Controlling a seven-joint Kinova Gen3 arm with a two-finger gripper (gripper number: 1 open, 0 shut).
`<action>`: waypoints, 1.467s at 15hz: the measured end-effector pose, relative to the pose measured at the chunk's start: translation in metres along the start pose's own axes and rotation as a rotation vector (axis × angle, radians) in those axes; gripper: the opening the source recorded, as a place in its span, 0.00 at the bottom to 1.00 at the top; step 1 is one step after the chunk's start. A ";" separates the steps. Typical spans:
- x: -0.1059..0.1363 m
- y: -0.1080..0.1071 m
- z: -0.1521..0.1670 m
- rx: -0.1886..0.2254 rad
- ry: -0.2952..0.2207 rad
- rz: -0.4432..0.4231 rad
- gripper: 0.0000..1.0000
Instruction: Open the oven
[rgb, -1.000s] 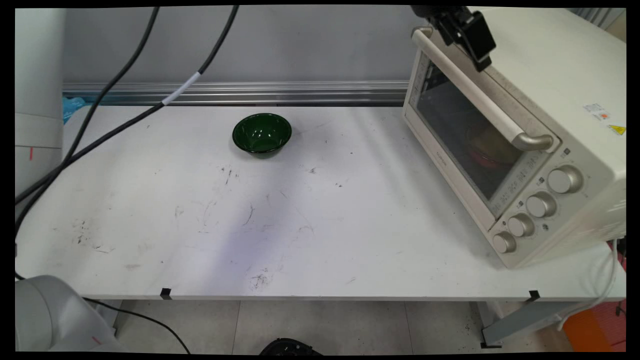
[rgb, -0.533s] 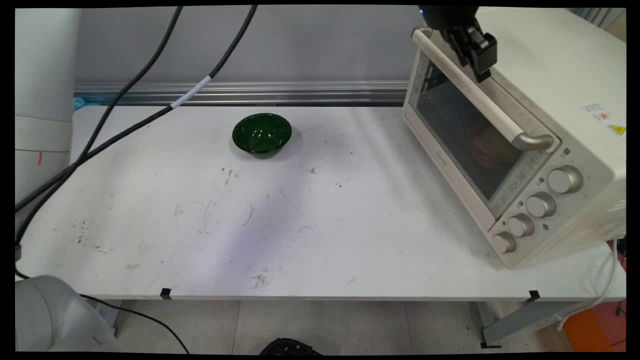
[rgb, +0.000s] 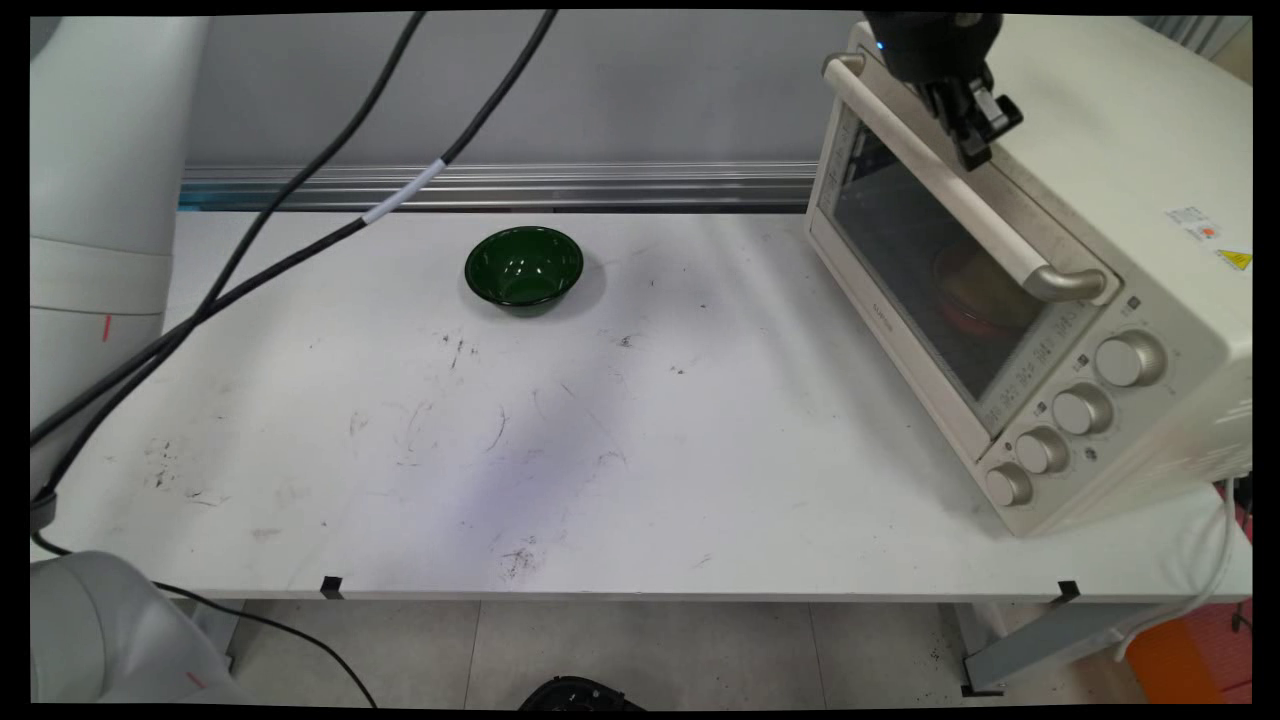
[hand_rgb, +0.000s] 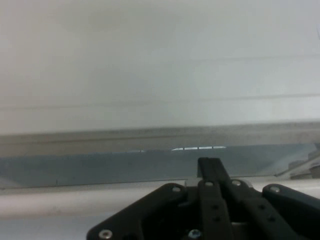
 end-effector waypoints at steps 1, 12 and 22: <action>0.001 0.001 0.002 0.000 -0.001 0.000 0.00; 0.006 0.008 0.030 0.013 -0.039 -0.009 0.00; -0.010 0.009 0.036 0.019 -0.095 -0.018 0.00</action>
